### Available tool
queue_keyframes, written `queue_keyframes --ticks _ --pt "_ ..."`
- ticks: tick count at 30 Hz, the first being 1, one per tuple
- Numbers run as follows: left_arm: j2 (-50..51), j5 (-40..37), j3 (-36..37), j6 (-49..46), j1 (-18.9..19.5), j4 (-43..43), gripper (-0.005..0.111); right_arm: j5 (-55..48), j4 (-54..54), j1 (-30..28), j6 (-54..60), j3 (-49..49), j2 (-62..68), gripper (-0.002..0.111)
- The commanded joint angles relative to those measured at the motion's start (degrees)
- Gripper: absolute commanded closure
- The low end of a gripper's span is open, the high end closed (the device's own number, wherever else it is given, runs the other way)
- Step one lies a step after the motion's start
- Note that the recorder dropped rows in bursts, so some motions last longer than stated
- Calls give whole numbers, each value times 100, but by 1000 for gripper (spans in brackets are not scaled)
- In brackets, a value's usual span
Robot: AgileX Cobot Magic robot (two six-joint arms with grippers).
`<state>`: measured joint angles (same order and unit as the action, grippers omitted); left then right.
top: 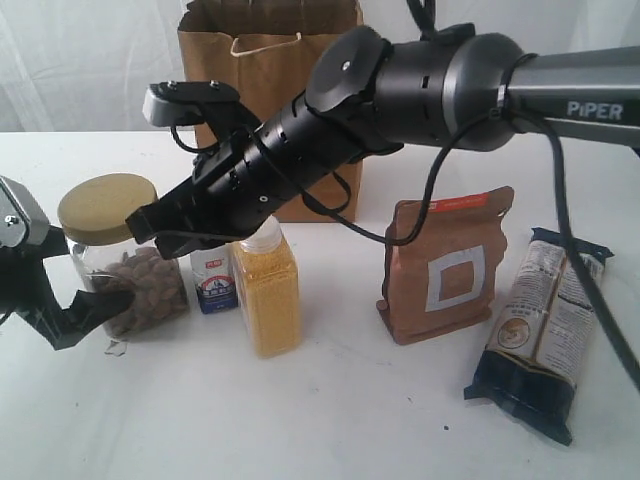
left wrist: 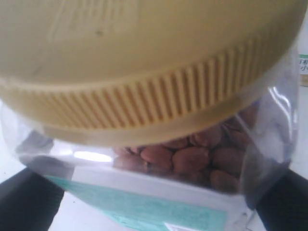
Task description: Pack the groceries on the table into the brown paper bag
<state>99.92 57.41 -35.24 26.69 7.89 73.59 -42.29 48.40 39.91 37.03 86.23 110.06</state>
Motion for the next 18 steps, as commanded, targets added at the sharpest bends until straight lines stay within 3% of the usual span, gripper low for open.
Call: queue_keyframes --ticks 1,6,14,16,18 --pt "116 220 -21 -14 -7 -342 2 -286 -245 3 -38 60 -196 108" --pt "237 664 -21 -604 -7 -480 2 -454 -367 3 -130 60 -246 108" --pt "286 769 -21 -734 -7 -719 4 -581 -497 3 -130 60 -435 108" --pt "286 769 -21 -734 -7 -708 11 -630 -549 3 -130 60 -491 108" --pt "286 769 -21 -722 -7 -708 29 -670 -639 3 -130 60 -542 108"
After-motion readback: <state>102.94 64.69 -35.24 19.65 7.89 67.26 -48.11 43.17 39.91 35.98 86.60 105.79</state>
